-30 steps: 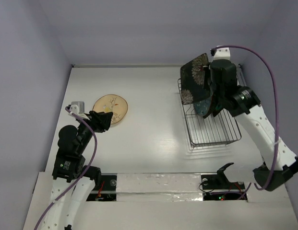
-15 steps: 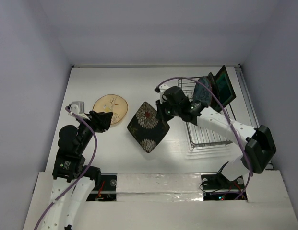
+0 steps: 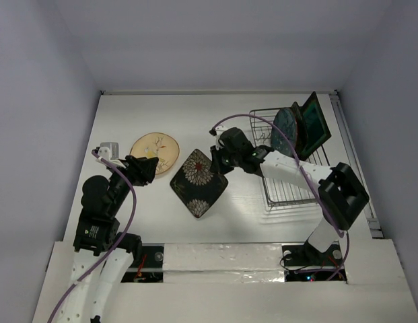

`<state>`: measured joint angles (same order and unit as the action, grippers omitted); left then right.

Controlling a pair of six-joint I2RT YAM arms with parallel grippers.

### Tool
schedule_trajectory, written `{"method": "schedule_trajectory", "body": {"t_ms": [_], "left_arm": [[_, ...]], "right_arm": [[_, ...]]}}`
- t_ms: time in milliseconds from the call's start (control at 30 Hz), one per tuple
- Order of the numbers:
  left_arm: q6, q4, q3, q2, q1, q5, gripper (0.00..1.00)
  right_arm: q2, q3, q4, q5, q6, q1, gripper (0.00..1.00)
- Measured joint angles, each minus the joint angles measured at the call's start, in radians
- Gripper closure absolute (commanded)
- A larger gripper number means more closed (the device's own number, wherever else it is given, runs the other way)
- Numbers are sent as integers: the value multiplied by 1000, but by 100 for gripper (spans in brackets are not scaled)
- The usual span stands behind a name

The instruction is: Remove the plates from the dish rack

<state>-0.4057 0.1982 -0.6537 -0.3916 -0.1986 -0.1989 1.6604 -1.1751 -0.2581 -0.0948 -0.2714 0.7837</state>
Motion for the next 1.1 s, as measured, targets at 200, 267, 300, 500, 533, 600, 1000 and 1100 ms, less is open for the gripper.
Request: {"method": "schedule_trajectory", "body": {"t_ms": [200,267,300,500,533,600,1000,1100], "left_arm": [[0,0,0,-4,0,-3,57],[0,0,0,-6,0,-3,57],[0,0,0,-7,0,-3,57],[0,0,0,-11,0,-4,57],[0,0,0,-11,0,-4,57],[0,0,0,-11,0,-4,57],[0,0,0,-11,0,-4,57],[0,0,0,-11,0,-4,57]], "right_arm": [[39,10,63,91,-50,7,78],[53,25,72,135,-65,8,77],[59,34,79,149,-75,8,77],[85,43,120,200,-113,11,74],[90,43,122,203,-118,10,74],[95,44,132,208,-125,10,65],[164,61,42,353,-104,8,50],[105,87,32,360,-110,10,50]]}}
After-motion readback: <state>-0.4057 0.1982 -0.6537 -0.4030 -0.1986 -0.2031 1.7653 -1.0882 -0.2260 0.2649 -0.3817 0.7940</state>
